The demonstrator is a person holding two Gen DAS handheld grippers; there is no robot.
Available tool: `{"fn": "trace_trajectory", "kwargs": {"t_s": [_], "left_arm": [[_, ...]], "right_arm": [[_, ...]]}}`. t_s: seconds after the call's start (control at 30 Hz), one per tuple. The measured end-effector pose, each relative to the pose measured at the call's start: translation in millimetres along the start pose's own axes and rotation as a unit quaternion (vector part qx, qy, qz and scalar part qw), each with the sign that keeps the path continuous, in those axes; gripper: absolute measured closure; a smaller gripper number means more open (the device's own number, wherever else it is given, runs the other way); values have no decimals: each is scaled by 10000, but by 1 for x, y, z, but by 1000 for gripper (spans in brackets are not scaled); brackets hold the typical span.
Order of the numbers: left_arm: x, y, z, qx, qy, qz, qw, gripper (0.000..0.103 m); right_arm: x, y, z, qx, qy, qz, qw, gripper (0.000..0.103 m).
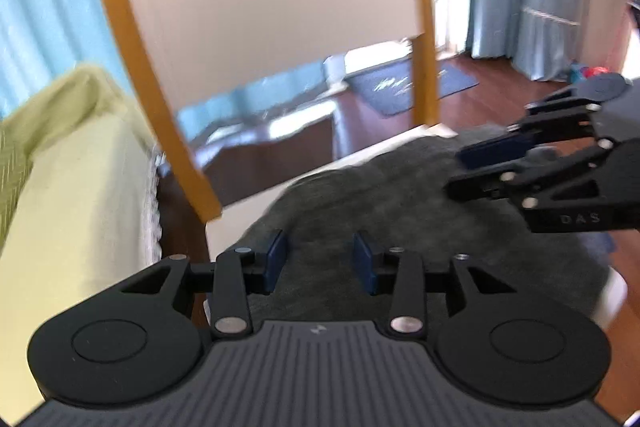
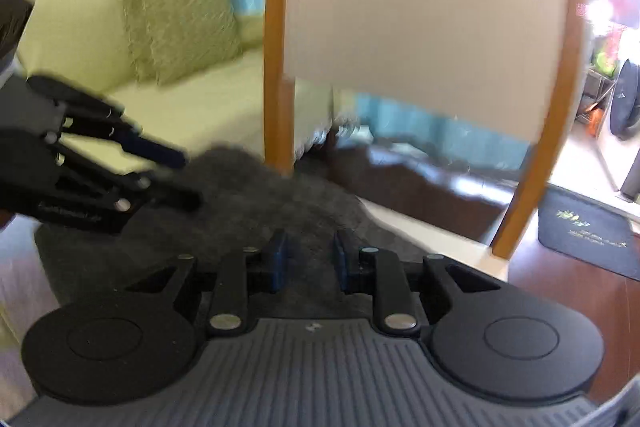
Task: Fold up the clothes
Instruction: 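Lower the shorts onto the clothes stack and open both grippers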
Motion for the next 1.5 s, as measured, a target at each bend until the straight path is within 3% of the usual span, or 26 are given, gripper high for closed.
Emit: {"fn": "trace_trajectory", "kwargs": {"t_s": [0.03,0.1,0.17,0.27,0.33,0.4,0.5,0.6,0.73,0.9,0.97,1.07,1.13,1.2,1.27,1.43,1.5], "left_arm": [[16,1,3,17,462,48,9989,49],[26,14,6,-83,464,328,9984,50],[31,35,6,-152,355,660,9971,58],[20,75,3,-252,489,550,9970,58],[4,90,-2,-275,307,468,9981,58],[-20,108,-20,-201,105,322,9992,57],[-23,103,-50,124,325,394,9986,55],[-19,94,-65,233,485,428,9976,52],[-17,108,-51,-21,330,554,9979,54],[-14,124,-60,63,307,648,9974,56],[-16,115,-70,143,281,794,9963,51],[-7,116,-69,139,801,951,9921,46],[-2,121,-67,172,872,1165,9892,45],[1,133,-64,259,837,1388,9864,45],[4,156,-63,566,780,1815,9786,44],[-2,212,-64,783,1267,1747,9733,36],[-13,243,-63,771,1180,1707,9752,32]], "right_arm": [[-2,0,0,-6,-24,-37,10000,59],[-19,10,2,-21,-80,-582,9983,64],[-37,22,5,-37,-137,-1158,9932,65],[-41,67,7,-203,-516,-1250,9906,65],[-29,83,7,-261,-505,-1018,9932,65],[1,93,4,-294,-472,-515,9971,65],[53,100,-13,-140,-264,239,9993,69],[70,85,-54,485,294,-12,9984,70],[70,89,-36,327,349,-204,9987,70],[77,109,-15,112,74,-326,9994,70],[83,102,-25,124,-19,-239,9996,69],[76,94,-50,472,71,-486,9977,68],[68,89,-54,435,-49,-813,9957,59],[59,108,-46,413,-346,-1407,9886,57],[61,127,-41,440,-564,-1699,9829,51],[85,180,-26,388,-1170,-2084,9703,29],[99,206,-23,308,-1336,-2170,9665,21]]}}
Point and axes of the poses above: each gripper's, at about its wrist camera, not at the fingertips, and y roughly against the way its jaws point, x to its left, z to its top, the point moved 5 cm from there along -y, roughly the way its jaws point, and after that the axes turned 14 degrees about -x, right-handed, at the moved point
